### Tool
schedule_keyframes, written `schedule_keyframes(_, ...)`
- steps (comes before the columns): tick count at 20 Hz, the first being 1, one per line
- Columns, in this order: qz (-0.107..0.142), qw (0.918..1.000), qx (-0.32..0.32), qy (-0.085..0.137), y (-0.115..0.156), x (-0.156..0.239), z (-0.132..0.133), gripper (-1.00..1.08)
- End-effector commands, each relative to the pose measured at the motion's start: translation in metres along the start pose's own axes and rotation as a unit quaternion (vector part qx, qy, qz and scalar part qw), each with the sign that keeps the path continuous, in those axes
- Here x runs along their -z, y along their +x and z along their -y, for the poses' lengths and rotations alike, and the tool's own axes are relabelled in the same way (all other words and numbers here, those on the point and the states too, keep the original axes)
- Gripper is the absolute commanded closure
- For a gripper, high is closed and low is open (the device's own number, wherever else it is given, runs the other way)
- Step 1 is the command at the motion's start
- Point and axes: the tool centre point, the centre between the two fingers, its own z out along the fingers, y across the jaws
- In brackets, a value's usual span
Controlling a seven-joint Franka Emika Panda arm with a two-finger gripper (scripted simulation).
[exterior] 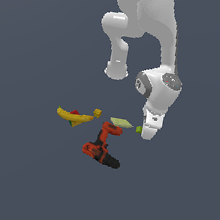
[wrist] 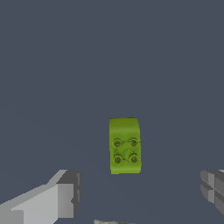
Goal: Pick up a designated object from a clutter of objects.
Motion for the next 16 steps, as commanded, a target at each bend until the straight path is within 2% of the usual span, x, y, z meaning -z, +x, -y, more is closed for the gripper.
schedule_keyframes(1, -0.004, 0.9999, 0.016, 0.001, 0.005, -0.004, 0.004, -0.92)
schedule_keyframes(9, -0.005, 0.9998, 0.019, 0.001, 0.006, -0.009, 0.006, -0.92)
schedule_keyframes(16, -0.005, 0.9998, 0.021, 0.001, 0.007, -0.038, 0.007, -0.92)
